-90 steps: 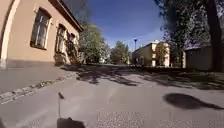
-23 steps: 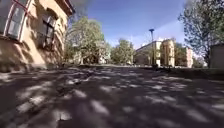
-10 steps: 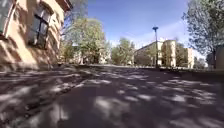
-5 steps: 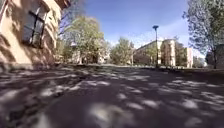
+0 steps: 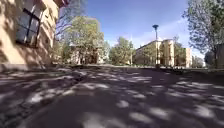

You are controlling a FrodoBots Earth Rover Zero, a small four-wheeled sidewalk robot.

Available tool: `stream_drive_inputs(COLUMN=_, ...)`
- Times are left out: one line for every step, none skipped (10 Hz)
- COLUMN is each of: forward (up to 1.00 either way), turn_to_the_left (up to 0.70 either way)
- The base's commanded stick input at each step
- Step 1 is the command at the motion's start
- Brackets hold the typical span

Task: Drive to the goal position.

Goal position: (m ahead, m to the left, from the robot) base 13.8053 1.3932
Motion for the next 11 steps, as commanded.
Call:
stream_drive_inputs(forward=0.70, turn_to_the_left=0.00)
stream_drive_inputs(forward=0.70, turn_to_the_left=0.00)
stream_drive_inputs(forward=0.70, turn_to_the_left=0.00)
stream_drive_inputs(forward=0.70, turn_to_the_left=0.00)
stream_drive_inputs(forward=0.70, turn_to_the_left=0.00)
stream_drive_inputs(forward=0.70, turn_to_the_left=0.00)
stream_drive_inputs(forward=0.70, turn_to_the_left=0.00)
stream_drive_inputs(forward=0.70, turn_to_the_left=0.00)
stream_drive_inputs(forward=0.70, turn_to_the_left=0.03)
stream_drive_inputs(forward=0.70, turn_to_the_left=0.22)
stream_drive_inputs(forward=0.70, turn_to_the_left=0.09)
